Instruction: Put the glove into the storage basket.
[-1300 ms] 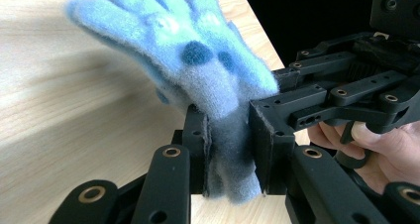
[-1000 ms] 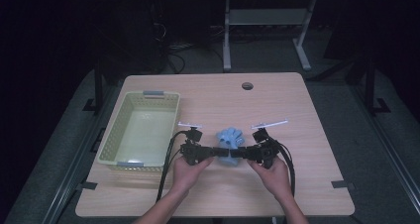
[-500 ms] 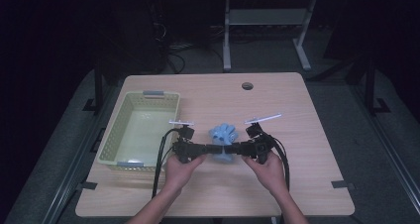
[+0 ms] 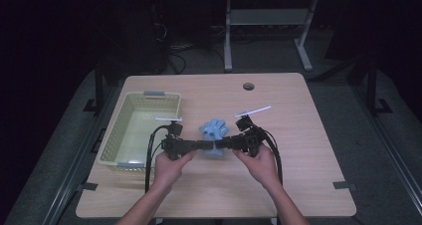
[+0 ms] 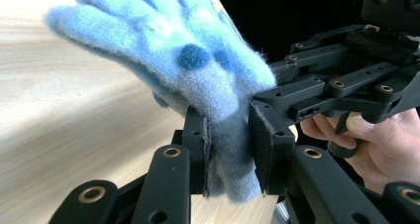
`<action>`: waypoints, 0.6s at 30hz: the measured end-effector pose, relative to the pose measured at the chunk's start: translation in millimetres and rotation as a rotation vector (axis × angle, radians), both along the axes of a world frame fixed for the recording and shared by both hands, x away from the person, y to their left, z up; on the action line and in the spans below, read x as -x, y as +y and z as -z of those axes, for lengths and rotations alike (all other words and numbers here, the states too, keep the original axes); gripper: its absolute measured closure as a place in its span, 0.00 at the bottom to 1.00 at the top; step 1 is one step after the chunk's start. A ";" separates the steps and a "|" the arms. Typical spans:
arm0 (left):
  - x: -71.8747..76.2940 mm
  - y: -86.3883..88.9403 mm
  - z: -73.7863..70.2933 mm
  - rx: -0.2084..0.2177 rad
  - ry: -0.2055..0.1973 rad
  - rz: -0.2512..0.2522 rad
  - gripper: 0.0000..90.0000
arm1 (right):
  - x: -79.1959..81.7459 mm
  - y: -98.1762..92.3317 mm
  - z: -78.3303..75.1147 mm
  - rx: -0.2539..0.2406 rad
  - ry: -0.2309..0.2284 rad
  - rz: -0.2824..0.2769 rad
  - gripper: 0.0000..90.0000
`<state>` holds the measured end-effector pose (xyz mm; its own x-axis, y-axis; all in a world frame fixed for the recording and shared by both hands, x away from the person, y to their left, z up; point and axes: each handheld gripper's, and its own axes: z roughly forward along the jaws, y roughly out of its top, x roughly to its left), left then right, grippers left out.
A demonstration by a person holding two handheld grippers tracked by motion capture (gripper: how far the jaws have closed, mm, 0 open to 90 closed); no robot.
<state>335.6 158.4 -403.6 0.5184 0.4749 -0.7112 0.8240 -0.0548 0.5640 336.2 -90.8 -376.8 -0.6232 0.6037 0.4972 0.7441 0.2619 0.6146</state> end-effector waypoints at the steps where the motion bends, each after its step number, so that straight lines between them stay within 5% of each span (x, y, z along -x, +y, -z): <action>1: 0.0 1.8 -1.0 0.000 -0.002 0.000 0.78 | -0.4 1.7 -0.9 -0.003 -0.005 0.000 0.83; 18: 0.0 27.7 -10.6 0.006 -0.011 -0.036 0.78 | -10.5 28.9 -12.1 -0.009 -0.003 -0.039 0.83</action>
<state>335.6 186.1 -393.0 0.5090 0.4887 -0.7086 0.8191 -0.0218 0.5733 346.7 -61.9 -364.7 -0.6476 0.5749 0.5001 0.7314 0.2851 0.6195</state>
